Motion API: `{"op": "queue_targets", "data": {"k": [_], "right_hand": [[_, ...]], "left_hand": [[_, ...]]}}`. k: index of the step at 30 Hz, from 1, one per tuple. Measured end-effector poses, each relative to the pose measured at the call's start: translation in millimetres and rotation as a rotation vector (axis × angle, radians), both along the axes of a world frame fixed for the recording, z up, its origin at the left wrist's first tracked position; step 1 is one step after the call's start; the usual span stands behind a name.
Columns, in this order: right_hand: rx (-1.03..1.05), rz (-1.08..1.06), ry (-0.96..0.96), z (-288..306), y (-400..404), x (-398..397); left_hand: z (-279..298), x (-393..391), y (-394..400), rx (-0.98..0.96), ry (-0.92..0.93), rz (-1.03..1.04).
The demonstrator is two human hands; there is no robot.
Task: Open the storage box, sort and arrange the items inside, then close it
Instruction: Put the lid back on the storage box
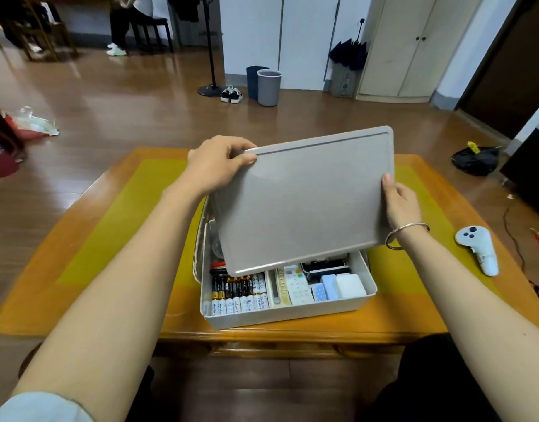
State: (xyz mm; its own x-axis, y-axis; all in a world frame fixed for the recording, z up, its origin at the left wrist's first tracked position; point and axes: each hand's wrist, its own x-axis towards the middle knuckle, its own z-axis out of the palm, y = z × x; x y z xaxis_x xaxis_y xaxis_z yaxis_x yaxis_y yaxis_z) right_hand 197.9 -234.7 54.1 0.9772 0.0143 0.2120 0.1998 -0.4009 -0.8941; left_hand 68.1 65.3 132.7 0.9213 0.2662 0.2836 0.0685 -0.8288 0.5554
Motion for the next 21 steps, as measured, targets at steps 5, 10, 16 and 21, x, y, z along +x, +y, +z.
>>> {"op": "queue_targets", "data": {"k": [5,10,16,21], "right_hand": [[-0.077,-0.058,0.078,-12,1,-5],[-0.202,-0.110,0.176,-33,0,-6],[-0.226,-0.064,0.276,-51,6,-15],[-0.351,-0.015,0.318,-62,15,-25]], "left_hand": [[-35,-6,1,-0.170,-0.001,0.088],[-82,-28,0,-0.285,0.407,0.397],[-110,-41,-5,-0.268,0.363,0.438],[-136,-50,-4,-0.179,0.364,0.529]]}}
